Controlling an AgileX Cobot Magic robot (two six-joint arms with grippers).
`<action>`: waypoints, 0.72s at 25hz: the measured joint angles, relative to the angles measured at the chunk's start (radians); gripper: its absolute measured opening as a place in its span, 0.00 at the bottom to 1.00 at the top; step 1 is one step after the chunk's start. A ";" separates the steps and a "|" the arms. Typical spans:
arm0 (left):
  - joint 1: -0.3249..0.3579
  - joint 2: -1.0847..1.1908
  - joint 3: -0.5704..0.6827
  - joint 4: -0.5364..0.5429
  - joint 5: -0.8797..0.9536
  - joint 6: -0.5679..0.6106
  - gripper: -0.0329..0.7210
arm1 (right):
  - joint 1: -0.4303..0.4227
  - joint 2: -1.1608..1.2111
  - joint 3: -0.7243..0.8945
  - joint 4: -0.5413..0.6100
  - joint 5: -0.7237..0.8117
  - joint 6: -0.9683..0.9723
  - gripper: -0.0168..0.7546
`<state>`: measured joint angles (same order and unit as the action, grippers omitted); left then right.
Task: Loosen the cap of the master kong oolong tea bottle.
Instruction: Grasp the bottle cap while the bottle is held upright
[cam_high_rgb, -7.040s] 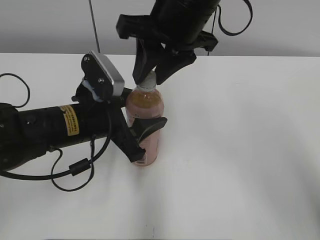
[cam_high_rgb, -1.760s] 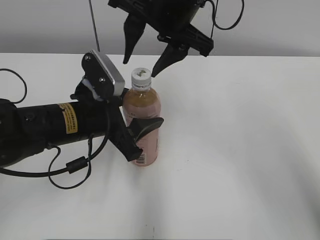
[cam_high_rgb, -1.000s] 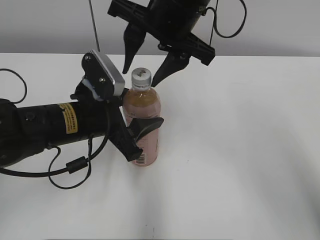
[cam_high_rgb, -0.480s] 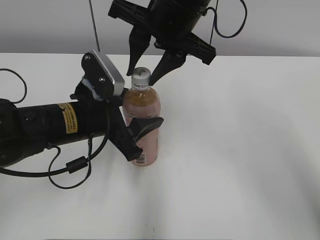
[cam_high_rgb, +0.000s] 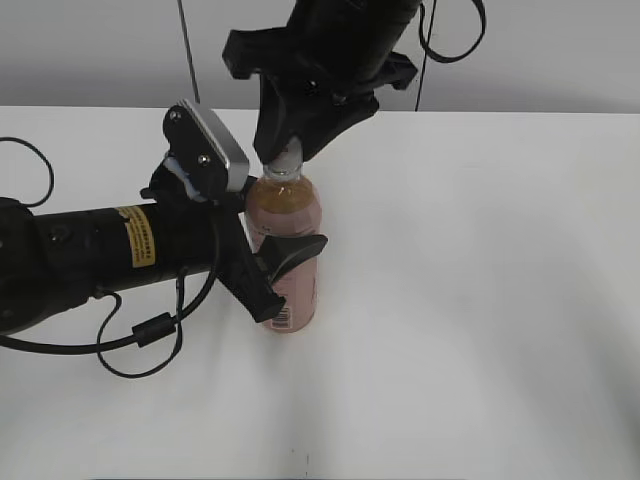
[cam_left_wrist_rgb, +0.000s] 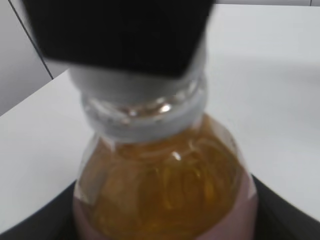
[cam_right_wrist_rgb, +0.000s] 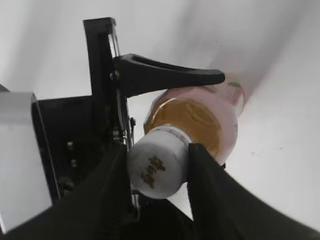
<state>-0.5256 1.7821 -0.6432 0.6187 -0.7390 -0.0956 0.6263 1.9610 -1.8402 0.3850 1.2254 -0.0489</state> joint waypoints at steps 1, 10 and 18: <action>0.000 0.000 0.000 0.000 0.000 0.000 0.65 | 0.000 0.000 0.000 -0.005 0.000 -0.068 0.38; 0.000 0.000 -0.002 -0.005 0.003 -0.002 0.65 | 0.005 -0.003 -0.001 -0.038 0.001 -0.756 0.38; 0.000 0.000 -0.002 -0.010 0.005 -0.005 0.65 | 0.009 -0.005 -0.001 -0.075 0.002 -1.323 0.38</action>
<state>-0.5256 1.7821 -0.6455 0.6087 -0.7343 -0.1005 0.6349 1.9560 -1.8411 0.3102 1.2273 -1.3717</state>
